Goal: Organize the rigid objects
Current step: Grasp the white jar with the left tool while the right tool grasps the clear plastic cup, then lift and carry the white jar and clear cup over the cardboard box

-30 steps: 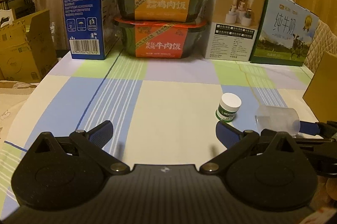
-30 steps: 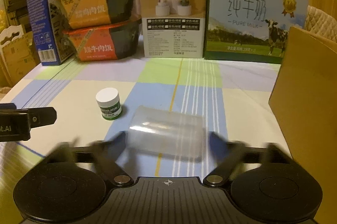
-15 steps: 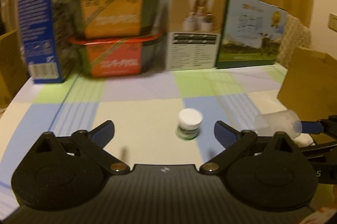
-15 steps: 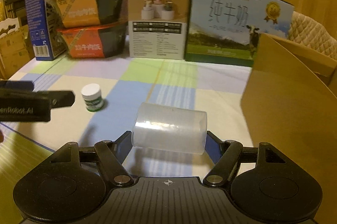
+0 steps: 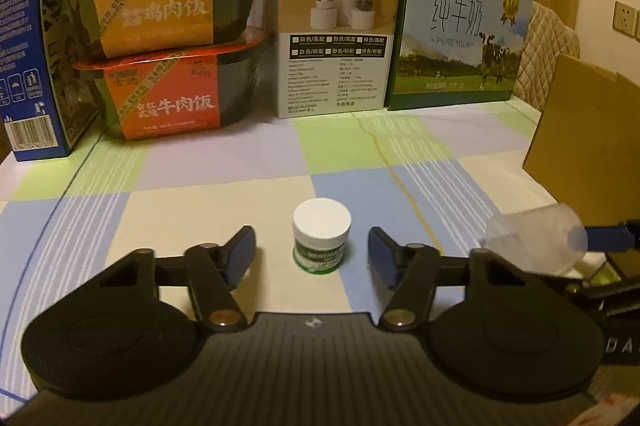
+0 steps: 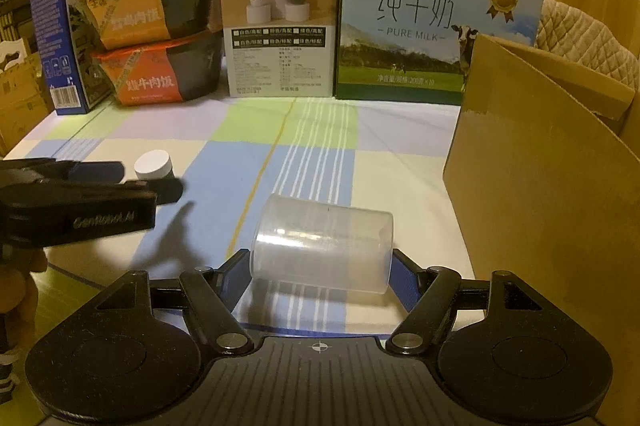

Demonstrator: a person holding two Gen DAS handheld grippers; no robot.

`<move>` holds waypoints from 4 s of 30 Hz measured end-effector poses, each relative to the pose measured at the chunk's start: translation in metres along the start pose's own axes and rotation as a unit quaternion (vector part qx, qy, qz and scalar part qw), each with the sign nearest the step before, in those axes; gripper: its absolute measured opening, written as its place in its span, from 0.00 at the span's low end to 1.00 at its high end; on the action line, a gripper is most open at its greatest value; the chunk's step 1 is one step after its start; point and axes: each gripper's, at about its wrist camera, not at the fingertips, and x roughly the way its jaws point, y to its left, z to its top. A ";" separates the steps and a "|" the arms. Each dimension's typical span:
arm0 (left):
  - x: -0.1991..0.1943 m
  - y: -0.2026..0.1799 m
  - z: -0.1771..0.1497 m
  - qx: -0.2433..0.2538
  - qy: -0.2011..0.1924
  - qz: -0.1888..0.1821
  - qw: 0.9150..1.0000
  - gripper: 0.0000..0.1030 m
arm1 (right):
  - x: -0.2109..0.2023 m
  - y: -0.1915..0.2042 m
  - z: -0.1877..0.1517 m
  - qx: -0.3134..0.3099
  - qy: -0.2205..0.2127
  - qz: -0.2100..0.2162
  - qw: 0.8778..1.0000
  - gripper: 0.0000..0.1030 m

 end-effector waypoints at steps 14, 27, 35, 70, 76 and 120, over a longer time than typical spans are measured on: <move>-0.028 -0.003 -0.007 -0.016 0.024 0.032 0.999 0.25 | -0.011 -0.001 0.006 0.017 -0.014 0.013 1.000 0.67; -0.116 -0.014 -0.022 -0.048 0.053 0.069 0.995 0.25 | -0.077 0.000 -0.017 0.032 -0.011 0.042 0.999 0.67; -0.175 -0.034 -0.039 -0.086 0.075 0.069 0.991 0.25 | -0.140 0.002 -0.049 0.025 -0.010 0.068 0.997 0.67; -0.363 -0.146 -0.058 -0.067 0.050 0.058 0.995 0.25 | -0.346 -0.028 -0.096 0.030 -0.065 0.063 0.995 0.67; -0.367 -0.154 -0.054 -0.057 0.046 0.052 0.996 0.25 | -0.354 -0.037 -0.095 0.033 -0.070 0.056 0.995 0.67; -0.322 -0.245 -0.006 -0.010 0.037 -0.046 0.998 0.25 | -0.373 -0.152 -0.092 0.098 -0.058 -0.047 0.992 0.67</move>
